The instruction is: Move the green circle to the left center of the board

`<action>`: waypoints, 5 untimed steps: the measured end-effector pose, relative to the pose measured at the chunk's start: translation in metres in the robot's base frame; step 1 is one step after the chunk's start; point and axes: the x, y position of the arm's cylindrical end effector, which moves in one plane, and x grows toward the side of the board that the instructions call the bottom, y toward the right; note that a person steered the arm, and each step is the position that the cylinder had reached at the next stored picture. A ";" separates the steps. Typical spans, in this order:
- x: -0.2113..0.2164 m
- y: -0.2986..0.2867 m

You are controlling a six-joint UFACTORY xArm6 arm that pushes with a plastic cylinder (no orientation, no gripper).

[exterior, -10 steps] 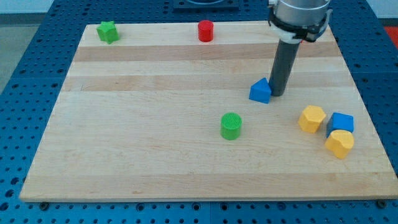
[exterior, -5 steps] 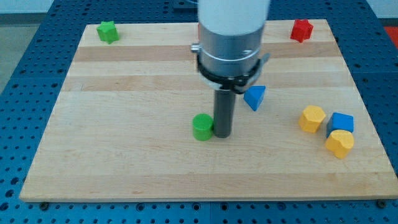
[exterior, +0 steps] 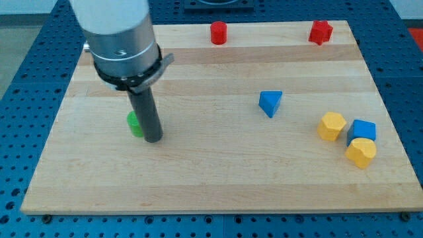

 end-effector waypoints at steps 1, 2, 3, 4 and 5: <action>-0.009 -0.019; -0.018 -0.035; -0.029 -0.049; -0.039 -0.059; -0.046 -0.068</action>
